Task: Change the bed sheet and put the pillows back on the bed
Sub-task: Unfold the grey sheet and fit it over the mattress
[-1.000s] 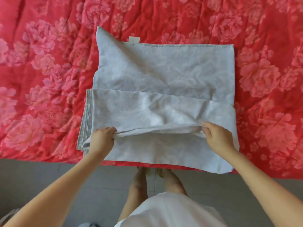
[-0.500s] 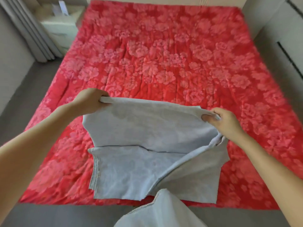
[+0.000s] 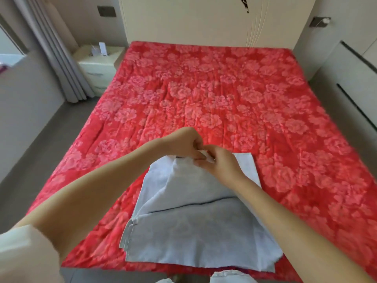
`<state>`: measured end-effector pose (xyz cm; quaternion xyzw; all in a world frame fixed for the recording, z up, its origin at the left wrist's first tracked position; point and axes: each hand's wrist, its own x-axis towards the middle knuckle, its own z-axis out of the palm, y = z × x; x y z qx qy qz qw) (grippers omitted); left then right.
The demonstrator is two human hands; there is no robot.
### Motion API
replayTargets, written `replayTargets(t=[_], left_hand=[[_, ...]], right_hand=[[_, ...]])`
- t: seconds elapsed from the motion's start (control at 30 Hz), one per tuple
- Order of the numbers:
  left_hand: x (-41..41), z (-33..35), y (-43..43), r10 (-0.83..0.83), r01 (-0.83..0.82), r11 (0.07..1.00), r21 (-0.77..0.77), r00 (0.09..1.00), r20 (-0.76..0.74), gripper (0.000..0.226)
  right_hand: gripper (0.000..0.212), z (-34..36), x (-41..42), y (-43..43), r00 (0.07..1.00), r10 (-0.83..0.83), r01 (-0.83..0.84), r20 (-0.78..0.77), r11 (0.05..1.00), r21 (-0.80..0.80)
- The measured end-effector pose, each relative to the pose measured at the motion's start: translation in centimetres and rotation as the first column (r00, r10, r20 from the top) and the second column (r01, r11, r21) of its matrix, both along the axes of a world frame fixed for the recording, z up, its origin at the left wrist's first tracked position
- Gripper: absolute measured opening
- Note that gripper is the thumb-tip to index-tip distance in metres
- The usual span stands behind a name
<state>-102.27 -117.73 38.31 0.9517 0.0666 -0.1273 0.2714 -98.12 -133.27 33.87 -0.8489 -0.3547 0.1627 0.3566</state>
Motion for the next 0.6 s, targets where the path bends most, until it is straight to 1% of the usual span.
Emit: replayTargets(t=[0.03, 0.07, 0.1, 0.17, 0.2, 0.23, 0.27, 0.33, 0.37, 0.4, 0.47, 0.5, 0.57, 0.6], left_hand=[[-0.2, 0.1, 0.1, 0.042, -0.04, 0.998, -0.054, 0.999, 0.03, 0.009], [-0.7, 0.2, 0.3, 0.089, -0.082, 0.987, -0.136, 0.995, 0.044, 0.009], [-1.4, 0.2, 0.5, 0.13, -0.117, 0.963, -0.242, 0.991, 0.036, 0.009], [-3.2, -0.2, 1.0, 0.171, -0.164, 0.875, -0.455, 0.985, -0.026, 0.014], [-4.1, -0.7, 1.3, 0.182, -0.184, 0.836, -0.518, 0.982, -0.054, 0.018], [-4.9, -1.5, 1.4, 0.193, -0.205, 0.81, -0.549, 0.978, -0.079, 0.02], [-5.6, -2.3, 1.4, 0.205, -0.225, 0.803, -0.553, 0.974, -0.098, 0.019], [-6.7, -3.8, 0.8, 0.235, -0.256, 0.848, -0.465, 0.967, -0.103, 0.013], [-7.1, -4.5, 0.3, 0.264, -0.274, 0.87, -0.41, 0.961, -0.081, 0.023], [-7.3, -5.2, -0.3, 0.303, -0.298, 0.873, -0.386, 0.952, -0.048, 0.033], [-7.3, -5.6, -1.4, 0.375, -0.329, 0.844, -0.424, 0.926, 0.027, 0.042], [-7.0, -5.4, -1.9, 0.38, -0.316, 0.841, -0.44, 0.923, 0.062, 0.043], [-5.9, -4.6, -2.6, 0.344, -0.264, 0.863, -0.432, 0.932, 0.118, 0.041], [-5.2, -3.9, -2.9, 0.323, -0.235, 0.877, -0.419, 0.934, 0.151, 0.038]], right_hand=[[0.025, 0.2, -0.1, 0.1, 1.0, -0.021, 0.021, 0.004, 0.999, 0.049], [0.04, -0.1, -0.1, 0.0, 0.999, -0.019, 0.022, -0.032, 0.996, 0.083], [0.046, -0.2, -0.2, -0.3, 0.995, -0.027, 0.04, -0.099, 0.99, 0.132], [0.043, 0.0, -0.1, -1.5, 0.986, -0.054, 0.085, -0.16, 0.977, 0.197], [0.039, 0.0, 0.0, -2.2, 0.983, -0.072, 0.106, -0.167, 0.974, 0.202], [0.033, 0.3, 0.1, -2.9, 0.979, -0.095, 0.131, -0.179, 0.971, 0.202], [0.03, 0.7, 0.2, -3.5, 0.978, -0.102, 0.14, -0.182, 0.967, 0.214], [0.031, 1.4, 0.4, -4.5, 0.975, -0.12, 0.165, -0.186, 0.955, 0.248], [0.029, 2.0, 0.5, -4.9, 0.974, -0.141, 0.182, -0.177, 0.953, 0.243], [0.024, 2.5, 0.5, -5.2, 0.976, -0.15, 0.183, -0.155, 0.956, 0.229], [0.007, 3.5, 0.7, -5.7, 0.987, -0.129, 0.144, -0.099, 0.976, 0.165], [0.009, 4.2, 0.7, -5.7, 0.993, -0.102, 0.109, -0.06, 0.987, 0.119], [0.04, 5.1, 0.8, -5.3, 0.999, -0.041, 0.041, 0.003, 0.999, 0.007], [0.047, 5.4, 0.8, -5.0, 0.999, -0.018, 0.019, 0.034, 0.999, -0.043]])
